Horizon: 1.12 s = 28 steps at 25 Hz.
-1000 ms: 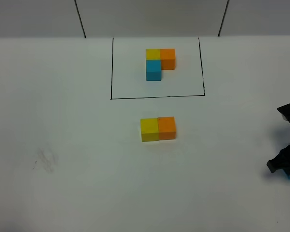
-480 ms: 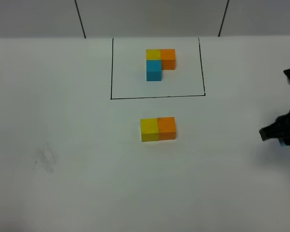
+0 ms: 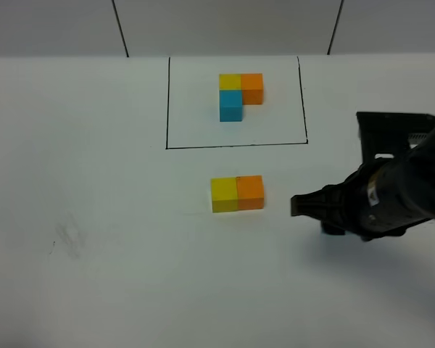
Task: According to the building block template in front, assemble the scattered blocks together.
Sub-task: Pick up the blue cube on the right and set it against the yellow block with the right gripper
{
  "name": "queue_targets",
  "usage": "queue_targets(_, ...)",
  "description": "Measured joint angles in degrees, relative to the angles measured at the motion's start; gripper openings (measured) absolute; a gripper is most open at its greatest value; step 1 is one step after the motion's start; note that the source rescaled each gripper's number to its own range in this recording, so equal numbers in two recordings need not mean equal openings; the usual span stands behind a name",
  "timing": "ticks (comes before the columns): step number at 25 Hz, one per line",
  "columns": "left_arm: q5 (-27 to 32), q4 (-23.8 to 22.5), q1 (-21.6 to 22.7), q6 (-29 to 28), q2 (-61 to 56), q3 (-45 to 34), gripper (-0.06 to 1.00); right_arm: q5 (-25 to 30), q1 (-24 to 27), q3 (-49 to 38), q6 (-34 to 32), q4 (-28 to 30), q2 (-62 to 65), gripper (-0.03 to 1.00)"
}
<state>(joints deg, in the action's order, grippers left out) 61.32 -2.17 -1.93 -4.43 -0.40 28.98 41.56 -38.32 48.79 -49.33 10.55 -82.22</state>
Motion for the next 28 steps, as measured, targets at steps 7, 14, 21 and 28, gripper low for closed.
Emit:
queue_targets(7,0.0,0.0,0.0,0.0,0.0,0.0,0.66,5.1,-10.9,8.2,-13.2,1.3,-12.7,0.23)
queue_targets(14,0.0,0.0,0.0,0.0,0.0,0.0,0.66,8.1,-14.2,21.8,-11.7,0.0,-25.1,0.22)
queue_targets(21,0.0,0.0,0.0,0.0,0.0,0.0,0.66,9.5,-14.5,31.7,-6.5,-0.7,-33.5,0.22)
queue_targets(28,0.0,0.0,0.0,0.0,0.0,0.0,0.66,11.8,-14.1,36.9,-4.6,-1.0,-38.6,0.22)
